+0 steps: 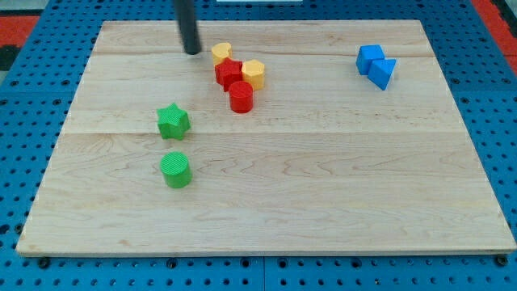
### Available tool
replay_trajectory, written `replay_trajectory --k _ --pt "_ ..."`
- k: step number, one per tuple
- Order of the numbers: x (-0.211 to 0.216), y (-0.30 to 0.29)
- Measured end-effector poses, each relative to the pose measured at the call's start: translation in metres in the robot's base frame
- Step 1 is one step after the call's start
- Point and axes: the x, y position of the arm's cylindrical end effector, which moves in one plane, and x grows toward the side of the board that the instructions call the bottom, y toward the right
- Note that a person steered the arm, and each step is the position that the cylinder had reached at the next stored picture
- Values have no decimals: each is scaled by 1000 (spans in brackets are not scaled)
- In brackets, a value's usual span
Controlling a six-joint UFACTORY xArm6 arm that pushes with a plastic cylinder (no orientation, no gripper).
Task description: Move the blue cube closer to the red star
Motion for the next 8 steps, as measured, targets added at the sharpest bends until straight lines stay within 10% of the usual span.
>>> replay_trajectory --k 2,3,5,6,8 --pt "37 48" --pt "-26 110" --pt "-42 338" --pt "26 336" --pt "10 137"
